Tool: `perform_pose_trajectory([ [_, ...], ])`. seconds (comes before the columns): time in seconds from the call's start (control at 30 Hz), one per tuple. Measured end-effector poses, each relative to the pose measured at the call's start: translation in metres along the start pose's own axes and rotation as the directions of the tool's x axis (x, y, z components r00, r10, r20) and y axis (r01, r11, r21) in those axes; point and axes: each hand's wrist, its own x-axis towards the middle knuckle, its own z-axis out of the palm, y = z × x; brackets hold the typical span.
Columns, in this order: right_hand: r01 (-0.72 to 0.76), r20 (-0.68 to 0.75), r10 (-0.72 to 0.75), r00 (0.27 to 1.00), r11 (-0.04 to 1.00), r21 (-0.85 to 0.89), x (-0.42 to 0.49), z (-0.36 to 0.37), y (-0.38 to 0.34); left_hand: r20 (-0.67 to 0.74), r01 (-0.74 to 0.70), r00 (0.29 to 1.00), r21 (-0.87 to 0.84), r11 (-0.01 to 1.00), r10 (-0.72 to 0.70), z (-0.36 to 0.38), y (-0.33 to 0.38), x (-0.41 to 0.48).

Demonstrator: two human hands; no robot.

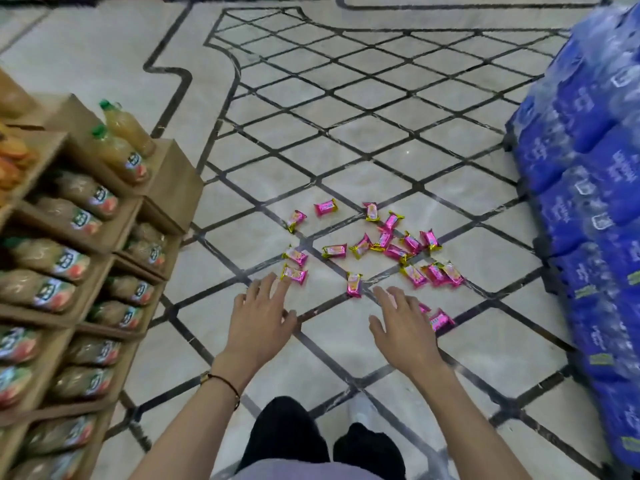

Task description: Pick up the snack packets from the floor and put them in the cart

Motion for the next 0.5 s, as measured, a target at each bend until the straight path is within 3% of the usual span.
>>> perform_pose_trajectory([
  [0.1, 0.001, 0.058, 0.000, 0.998, 1.000, -0.012, 0.052, 0.013, -0.001, 0.054, 0.039, 0.998, -0.002, 0.999, -0.039, 0.011, -0.019, 0.048],
  [0.3, -0.074, 0.115, 0.074, 0.991, 0.997, -0.006, 0.172, 0.051, -0.008, 0.181, -0.036, 0.983, 0.028, 0.999, 0.030, 0.050, -0.070, 0.174],
  [0.5, -0.135, 0.145, 0.132, 0.981, 0.991, 0.017, 0.298, 0.115, -0.007, 0.314, -0.203, 0.935, 0.095, 0.975, 0.164, 0.105, -0.115, 0.290],
])
